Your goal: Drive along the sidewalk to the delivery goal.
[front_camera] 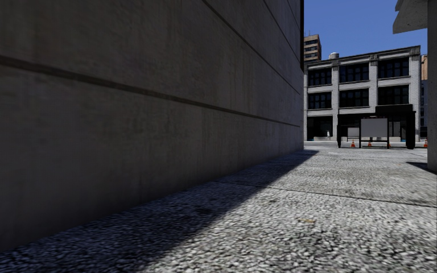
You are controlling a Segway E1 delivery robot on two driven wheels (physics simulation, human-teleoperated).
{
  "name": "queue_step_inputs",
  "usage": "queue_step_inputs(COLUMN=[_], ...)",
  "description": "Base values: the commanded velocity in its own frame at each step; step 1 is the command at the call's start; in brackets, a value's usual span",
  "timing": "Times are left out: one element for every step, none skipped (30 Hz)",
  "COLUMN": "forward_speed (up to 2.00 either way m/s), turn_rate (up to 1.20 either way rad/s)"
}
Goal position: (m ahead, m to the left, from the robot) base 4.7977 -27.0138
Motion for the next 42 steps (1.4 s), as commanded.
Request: queue_step_inputs(forward_speed=[0.0,0.0,0.0,0.0,0.0,0.0,0.0,0.0,0.0,0.0,0.0,0.0,0.0,0.0,0.0,0.0,0.0,0.0,0.0,0.0,0.0,0.0,0.0,0.0,0.0,0.0,0.0,0.0,0.0,0.0,0.0,0.0,0.0,0.0,0.0,0.0,0.0,0.0,0.0,0.0,0.0,0.0], turn_rate=[0.0,0.0,0.0,0.0,0.0,0.0,0.0,0.0,0.0,0.0,0.0,0.0,0.0,0.0,0.0,0.0,0.0,0.0,0.0,0.0,0.0,0.0,0.0,0.0,0.0,0.0,0.0,0.0,0.0,0.0,-0.02,-0.08,-0.09,-0.09,-0.1,-0.1,-0.11,-0.12,-0.13,-0.13,-0.15,-0.15])
